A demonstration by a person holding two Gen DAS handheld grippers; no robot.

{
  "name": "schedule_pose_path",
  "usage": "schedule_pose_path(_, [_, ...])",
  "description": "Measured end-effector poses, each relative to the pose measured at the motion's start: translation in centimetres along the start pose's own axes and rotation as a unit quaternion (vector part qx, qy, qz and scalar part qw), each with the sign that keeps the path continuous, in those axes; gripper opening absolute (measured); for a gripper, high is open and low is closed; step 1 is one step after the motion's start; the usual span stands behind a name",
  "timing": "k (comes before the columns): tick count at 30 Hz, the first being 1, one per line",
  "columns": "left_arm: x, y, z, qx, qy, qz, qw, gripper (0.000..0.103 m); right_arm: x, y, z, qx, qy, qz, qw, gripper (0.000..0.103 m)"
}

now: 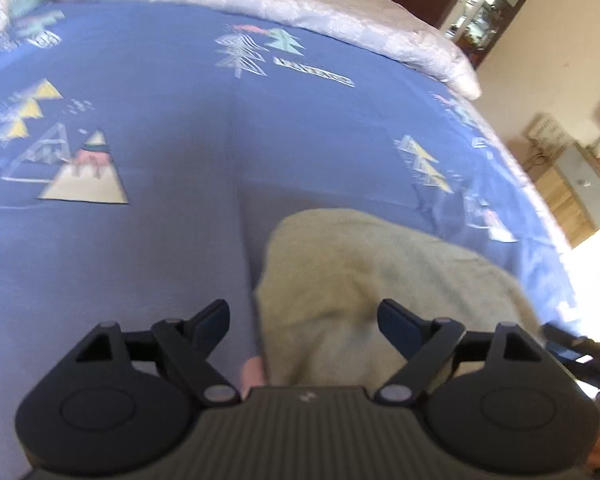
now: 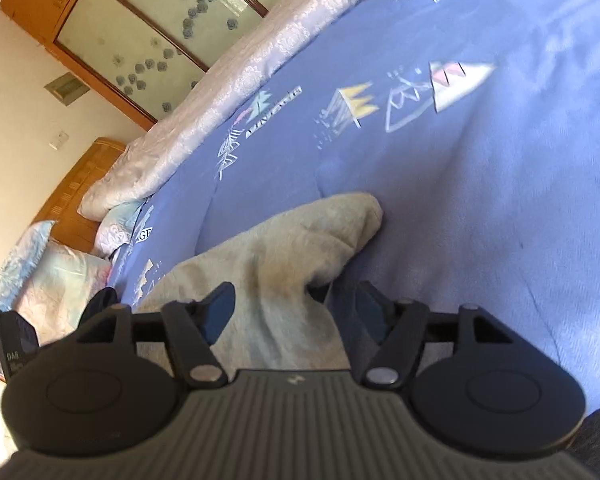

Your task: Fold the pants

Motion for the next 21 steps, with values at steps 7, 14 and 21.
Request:
schedule_pose_path(7, [5.0, 3.5, 1.6, 0.058, -0.072, 0.012, 0.9956, 0.086, 2.5, 0.0, 1.8, 0.009, -0.062, -0.005, 0.998, 0.062])
schedule_pose_path(14, [1.6, 0.7, -2.4, -0.015, -0.03, 0.056, 0.9979, 0.055, 2.0, -6.6, -0.8, -0.09, -0.059, -0.061, 0.992, 0.033])
schedule_pose_path(21, [-0.5, -0.3, -15.7, 0.049, 0.099, -0.028, 0.9935, 0.048, 6.2, -16.4, -9.6, -0.201, 0.029, -0.106, 0.973, 0.032])
Point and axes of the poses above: each gripper's, at about its wrist camera, not at the fingertips, and x roughly the way its jaws point, y to its right, z to its underside, the point moved 1 cm from there along x, roughly the way its jaws point, and after that the axes turned 12 degrees about x, right-handed, at the moved point
